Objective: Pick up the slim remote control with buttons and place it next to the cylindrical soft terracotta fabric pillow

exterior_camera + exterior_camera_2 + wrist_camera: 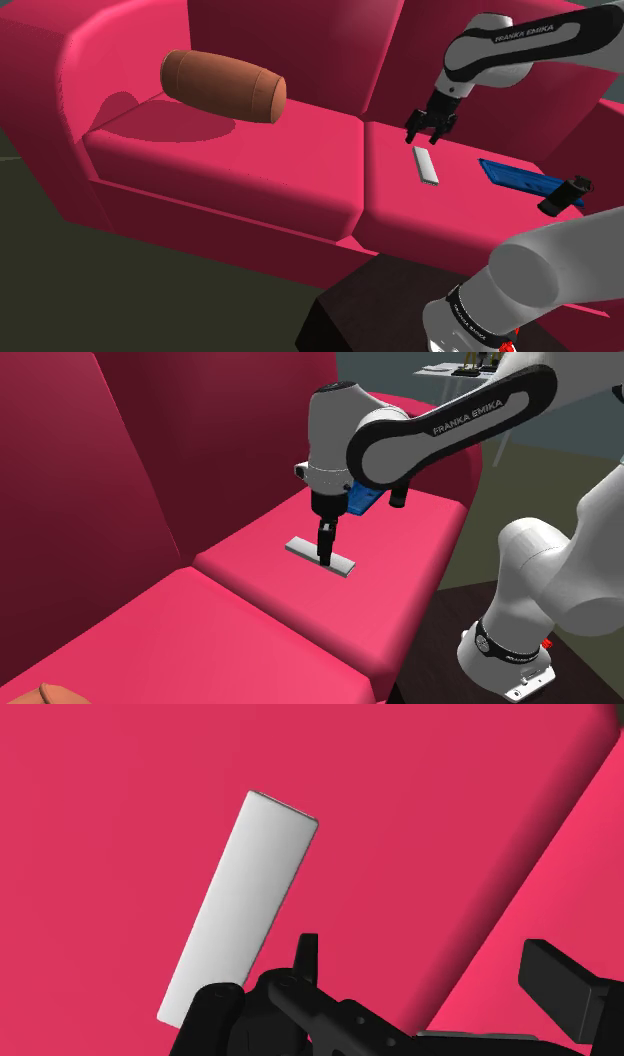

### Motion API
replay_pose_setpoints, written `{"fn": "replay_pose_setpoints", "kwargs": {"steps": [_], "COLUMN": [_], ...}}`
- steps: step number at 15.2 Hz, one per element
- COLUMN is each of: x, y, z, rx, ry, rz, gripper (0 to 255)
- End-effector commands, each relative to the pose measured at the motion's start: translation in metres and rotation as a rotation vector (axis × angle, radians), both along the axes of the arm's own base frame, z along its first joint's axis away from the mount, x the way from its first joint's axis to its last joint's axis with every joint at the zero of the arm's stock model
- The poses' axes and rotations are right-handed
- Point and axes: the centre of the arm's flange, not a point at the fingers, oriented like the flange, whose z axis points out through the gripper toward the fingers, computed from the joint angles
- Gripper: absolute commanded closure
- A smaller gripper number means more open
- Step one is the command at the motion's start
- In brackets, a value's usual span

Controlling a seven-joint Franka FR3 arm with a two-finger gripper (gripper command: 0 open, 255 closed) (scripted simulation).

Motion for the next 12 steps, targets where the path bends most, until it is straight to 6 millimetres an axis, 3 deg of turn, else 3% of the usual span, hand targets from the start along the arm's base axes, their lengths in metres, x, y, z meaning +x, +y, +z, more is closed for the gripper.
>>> {"fn": "replay_pose_setpoints", "kwargs": {"steps": [1,9,12], "x": [0.002,-0.004,-0.005], "y": [-0.021,-0.107,-0.114], "z": [-0.016,-0.069,-0.083], "rx": [-0.010,-0.042,-0.045], "ry": [0.000,0.003,0.003], "rz": [-0.048,-0.238,-0.253], "gripper": [0,0,0]}}
